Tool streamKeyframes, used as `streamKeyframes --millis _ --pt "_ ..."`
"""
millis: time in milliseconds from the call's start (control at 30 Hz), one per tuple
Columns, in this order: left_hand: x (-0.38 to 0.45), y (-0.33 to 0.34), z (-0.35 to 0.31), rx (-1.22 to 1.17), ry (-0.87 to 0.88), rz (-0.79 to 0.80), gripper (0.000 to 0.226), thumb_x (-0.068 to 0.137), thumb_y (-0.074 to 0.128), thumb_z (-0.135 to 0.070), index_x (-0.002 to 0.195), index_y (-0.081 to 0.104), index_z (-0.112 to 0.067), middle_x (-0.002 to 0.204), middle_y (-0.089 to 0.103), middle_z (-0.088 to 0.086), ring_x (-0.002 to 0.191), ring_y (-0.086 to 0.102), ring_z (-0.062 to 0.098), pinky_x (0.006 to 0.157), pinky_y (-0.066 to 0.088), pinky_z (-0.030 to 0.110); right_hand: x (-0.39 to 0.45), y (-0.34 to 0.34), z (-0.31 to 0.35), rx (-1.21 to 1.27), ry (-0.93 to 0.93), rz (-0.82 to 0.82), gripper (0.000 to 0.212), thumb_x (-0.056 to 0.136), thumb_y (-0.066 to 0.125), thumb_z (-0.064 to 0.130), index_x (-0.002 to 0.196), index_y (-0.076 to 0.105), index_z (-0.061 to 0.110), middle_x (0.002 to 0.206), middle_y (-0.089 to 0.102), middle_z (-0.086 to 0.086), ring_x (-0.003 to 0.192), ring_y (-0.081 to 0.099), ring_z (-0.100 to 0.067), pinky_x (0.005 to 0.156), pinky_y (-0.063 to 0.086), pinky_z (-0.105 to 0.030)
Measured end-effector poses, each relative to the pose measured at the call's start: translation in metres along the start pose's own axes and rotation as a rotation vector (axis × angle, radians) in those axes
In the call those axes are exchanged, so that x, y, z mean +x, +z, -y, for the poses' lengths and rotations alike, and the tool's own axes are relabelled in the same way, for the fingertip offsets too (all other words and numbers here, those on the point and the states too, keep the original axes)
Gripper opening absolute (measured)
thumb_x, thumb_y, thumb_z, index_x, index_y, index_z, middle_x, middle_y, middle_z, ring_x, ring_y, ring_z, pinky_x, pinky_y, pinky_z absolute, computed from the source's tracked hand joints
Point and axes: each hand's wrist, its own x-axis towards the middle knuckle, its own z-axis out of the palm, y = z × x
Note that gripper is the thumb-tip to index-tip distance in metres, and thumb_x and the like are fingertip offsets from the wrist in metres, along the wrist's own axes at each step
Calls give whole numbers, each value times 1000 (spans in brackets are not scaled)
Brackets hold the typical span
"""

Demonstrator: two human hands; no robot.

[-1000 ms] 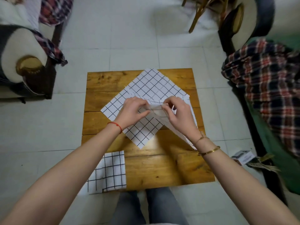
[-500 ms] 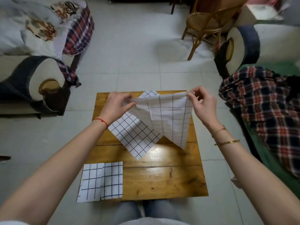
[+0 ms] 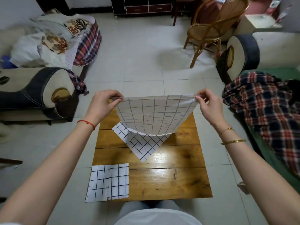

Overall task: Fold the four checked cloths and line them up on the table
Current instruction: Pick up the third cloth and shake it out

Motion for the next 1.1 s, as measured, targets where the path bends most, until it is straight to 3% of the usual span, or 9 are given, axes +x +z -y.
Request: streamKeyframes --millis 333,533,633,767,900,1033,1100 --pt "-33 -37 -9 -72 -27 21 12 84 72 -18 94 74 -14 87 71 -3 83 65 7 78 51 12 -24 -11 18 16 -20 72 7 90 65 12 86 64 18 83 67 2 75 56 3 64 39 -5" --pt "-44 -59 -1 -135 -46 58 12 82 74 -20 94 75 -18 89 73 -4 84 67 8 79 54 16 -25 -16 36 65 -32 112 7 89 65 12 85 65 17 84 68 2 77 59 -5 67 43 -10" --pt "-43 -68 6 -232 -83 87 15 80 75 -21 95 76 -17 90 73 -5 86 69 10 82 56 26 -22 -20 41 91 -34 106 4 89 66 14 87 66 18 86 69 2 82 62 -13 73 49 -22" --pt "-33 -71 13 -347 -124 116 17 80 75 -19 96 75 -15 88 74 -2 82 70 11 81 57 28 -14 -21 43 131 -22 122 4 90 66 15 93 67 13 89 69 1 86 64 -16 78 53 -31" --pt "-16 -56 30 -379 -178 116 14 81 75 -18 95 76 -16 87 74 -4 82 69 9 82 56 28 0 -8 40 130 45 110 3 89 65 15 91 67 13 88 69 0 81 62 -13 73 49 -29" --pt "3 -26 48 -352 -231 99 14 84 73 -18 98 75 -16 92 73 -5 90 68 9 86 54 24 17 20 27 81 148 59 3 88 66 16 87 68 16 84 69 4 72 56 0 64 44 -15" --pt "13 -7 59 -324 -259 95 14 85 72 -18 98 75 -15 92 72 -5 90 67 8 85 53 22 27 38 16 89 232 44 3 87 66 18 84 66 19 83 68 5 68 57 -2 61 46 -18"
